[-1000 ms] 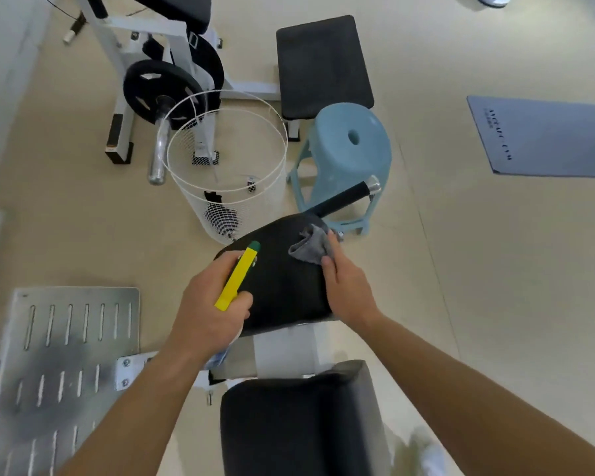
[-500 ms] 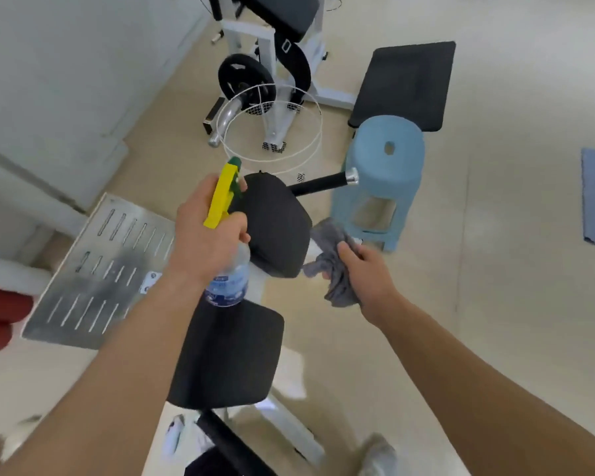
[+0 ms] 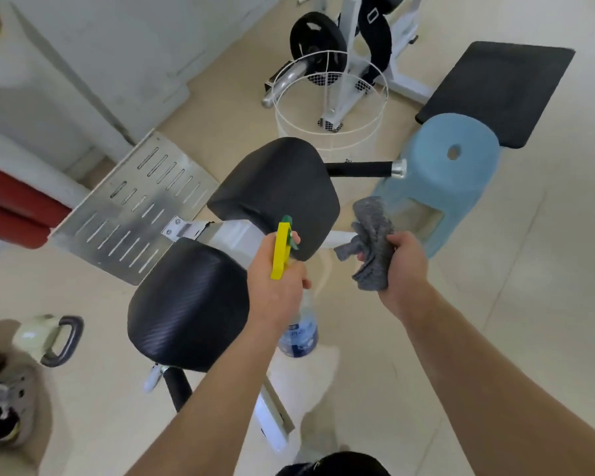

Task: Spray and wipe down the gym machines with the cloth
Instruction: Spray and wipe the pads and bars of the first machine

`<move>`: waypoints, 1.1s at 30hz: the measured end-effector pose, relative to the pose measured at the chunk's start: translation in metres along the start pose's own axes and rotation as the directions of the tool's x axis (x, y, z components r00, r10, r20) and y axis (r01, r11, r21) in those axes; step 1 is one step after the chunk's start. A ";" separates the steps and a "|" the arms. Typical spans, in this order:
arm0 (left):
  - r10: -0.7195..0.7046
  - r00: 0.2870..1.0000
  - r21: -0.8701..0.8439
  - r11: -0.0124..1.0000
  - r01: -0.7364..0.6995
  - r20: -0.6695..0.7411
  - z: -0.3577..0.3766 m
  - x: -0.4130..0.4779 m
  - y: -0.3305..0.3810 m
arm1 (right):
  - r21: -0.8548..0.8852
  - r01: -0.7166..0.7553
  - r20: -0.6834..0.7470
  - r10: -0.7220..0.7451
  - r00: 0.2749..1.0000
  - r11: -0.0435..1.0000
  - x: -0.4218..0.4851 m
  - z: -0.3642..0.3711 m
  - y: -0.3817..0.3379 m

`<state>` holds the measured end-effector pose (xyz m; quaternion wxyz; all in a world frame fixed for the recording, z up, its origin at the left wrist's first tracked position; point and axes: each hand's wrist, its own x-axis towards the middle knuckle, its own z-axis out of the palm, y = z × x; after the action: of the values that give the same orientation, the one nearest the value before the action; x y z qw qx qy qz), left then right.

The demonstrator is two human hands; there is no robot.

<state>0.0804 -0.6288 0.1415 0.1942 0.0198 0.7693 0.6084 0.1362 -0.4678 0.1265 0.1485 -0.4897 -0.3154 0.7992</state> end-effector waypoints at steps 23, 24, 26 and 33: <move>-0.275 0.812 -0.120 0.961 0.250 -0.514 0.173 0.037 -0.065 | -0.228 -0.140 0.392 0.222 0.893 0.964 0.157 0.016 -0.080; -0.274 0.804 -0.113 0.961 0.253 -0.528 0.179 0.033 -0.066 | -0.265 -0.131 0.423 0.237 0.874 0.955 0.158 0.009 -0.084; -0.276 0.770 -0.124 0.960 0.252 -0.575 0.193 0.027 -0.071 | -0.350 -0.048 0.483 0.224 0.846 0.935 0.161 -0.007 -0.090; -0.339 0.706 -0.305 0.935 0.180 -0.622 0.230 0.014 -0.096 | -0.367 0.423 0.723 -0.031 0.690 0.829 0.178 -0.032 -0.099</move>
<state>0.1615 -0.4359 0.0049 -0.0078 -0.3292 0.7097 0.6228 0.0726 -0.2841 0.0583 -0.0123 -0.1324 -0.6063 0.7841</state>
